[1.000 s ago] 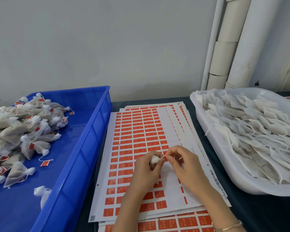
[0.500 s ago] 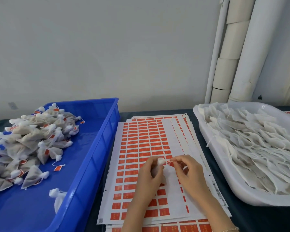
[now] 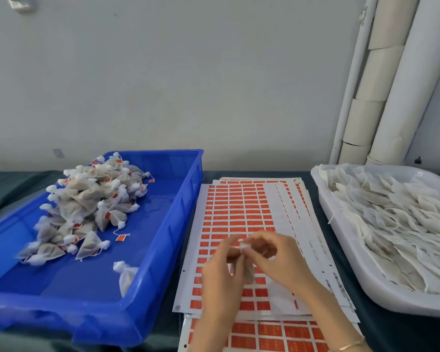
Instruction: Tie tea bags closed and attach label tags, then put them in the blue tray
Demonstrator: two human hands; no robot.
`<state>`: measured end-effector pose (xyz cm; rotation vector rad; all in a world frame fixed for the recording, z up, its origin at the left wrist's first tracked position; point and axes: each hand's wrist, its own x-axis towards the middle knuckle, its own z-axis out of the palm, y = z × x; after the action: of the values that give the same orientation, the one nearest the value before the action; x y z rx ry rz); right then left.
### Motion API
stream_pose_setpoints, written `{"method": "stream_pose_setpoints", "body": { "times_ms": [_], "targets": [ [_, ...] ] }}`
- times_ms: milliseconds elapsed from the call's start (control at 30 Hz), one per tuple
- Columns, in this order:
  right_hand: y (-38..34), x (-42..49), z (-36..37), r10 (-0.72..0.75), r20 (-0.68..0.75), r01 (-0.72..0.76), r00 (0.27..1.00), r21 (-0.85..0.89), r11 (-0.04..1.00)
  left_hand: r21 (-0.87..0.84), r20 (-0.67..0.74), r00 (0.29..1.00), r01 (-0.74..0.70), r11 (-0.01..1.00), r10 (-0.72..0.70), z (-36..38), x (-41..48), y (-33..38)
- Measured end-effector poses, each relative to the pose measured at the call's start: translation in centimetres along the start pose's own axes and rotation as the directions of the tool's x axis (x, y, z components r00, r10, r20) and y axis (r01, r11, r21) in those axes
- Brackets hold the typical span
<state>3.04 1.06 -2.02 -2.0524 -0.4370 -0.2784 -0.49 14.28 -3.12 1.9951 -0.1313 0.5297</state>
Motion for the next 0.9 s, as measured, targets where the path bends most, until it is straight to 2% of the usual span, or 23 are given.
{"method": "stream_pose_setpoints", "body": {
  "times_ms": [100,233,333,467,567,633,733,800,900],
  "targets": [
    [-4.0,0.9,0.3,-0.087,0.032,0.085,0.996,0.059,0.995,0.064,-0.07,0.986,-0.144,0.987,0.149,-4.1,-0.1,2.8],
    [-8.9,2.8,1.7,-0.236,0.06,0.22,0.97,0.203,0.954,0.326,-0.21,0.935,-0.207,0.922,0.284,-9.2,1.2,4.4],
    [-11.1,4.7,4.0,-0.28,0.089,0.242,0.956,0.303,0.922,0.359,-0.238,0.932,-0.177,0.916,0.273,-12.3,2.8,3.9],
    [-12.6,7.4,8.2,-0.273,0.092,0.241,0.958,0.263,0.934,0.422,-0.225,0.951,-0.101,0.901,0.212,-15.6,5.6,1.8],
    [-13.0,9.2,10.8,-0.271,0.144,0.25,0.952,0.146,0.957,0.475,-0.189,0.974,-0.023,0.88,0.127,-17.3,7.4,0.1],
    [-12.9,10.0,12.2,-0.255,0.223,0.255,0.941,0.027,0.967,0.509,-0.142,0.99,0.056,0.859,0.02,-18.1,8.3,-1.1],
    [-12.4,10.5,13.7,-0.22,0.361,0.339,0.906,-0.311,0.888,0.589,-0.045,0.984,0.164,0.791,-0.171,-18.5,8.9,-2.6],
    [-12.2,10.5,14.5,-0.178,0.429,0.381,0.886,-0.451,0.807,0.643,0.034,0.95,0.218,0.735,-0.311,-18.2,8.7,-3.5],
    [-11.9,10.5,15.1,-0.11,0.469,0.365,0.876,-0.499,0.786,0.711,0.166,0.843,0.257,0.655,-0.511,-17.6,8.0,-4.4]
  ]
}}
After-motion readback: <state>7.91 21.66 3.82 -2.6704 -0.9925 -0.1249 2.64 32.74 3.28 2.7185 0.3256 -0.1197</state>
